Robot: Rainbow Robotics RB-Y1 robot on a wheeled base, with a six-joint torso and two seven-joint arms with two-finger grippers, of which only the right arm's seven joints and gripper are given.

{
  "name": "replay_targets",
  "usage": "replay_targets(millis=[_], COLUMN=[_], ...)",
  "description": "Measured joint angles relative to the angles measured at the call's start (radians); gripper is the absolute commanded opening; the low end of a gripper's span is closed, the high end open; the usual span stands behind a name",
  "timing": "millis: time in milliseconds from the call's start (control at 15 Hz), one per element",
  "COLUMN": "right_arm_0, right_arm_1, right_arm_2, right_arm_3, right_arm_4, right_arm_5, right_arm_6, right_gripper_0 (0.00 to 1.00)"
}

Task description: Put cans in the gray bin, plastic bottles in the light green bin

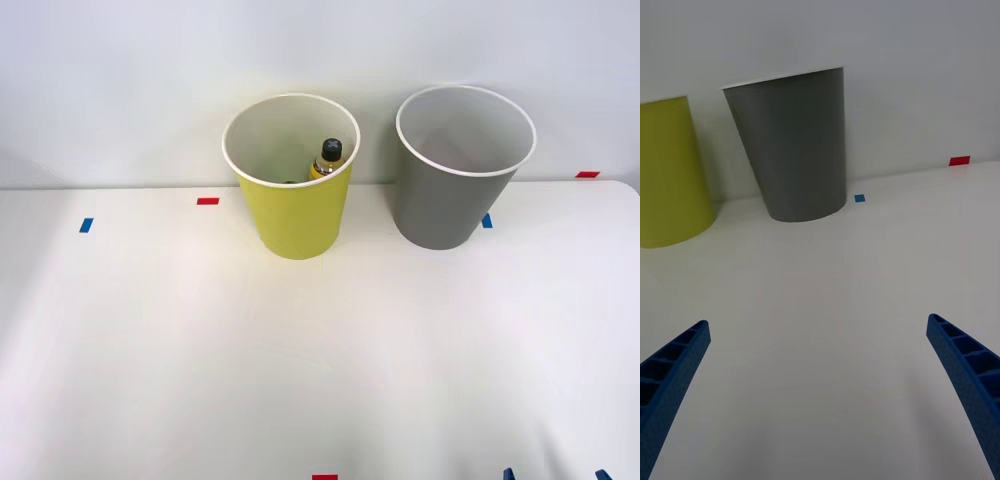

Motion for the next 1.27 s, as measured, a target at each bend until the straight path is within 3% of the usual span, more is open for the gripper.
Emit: replay_targets(millis=[1267], right_arm_0=[0.0], right_arm_1=[0.0], right_arm_2=[0.0], right_arm_3=[0.0], right_arm_4=[0.0], right_arm_5=[0.0], right_arm_6=[0.0], right_gripper_0=[1.0])
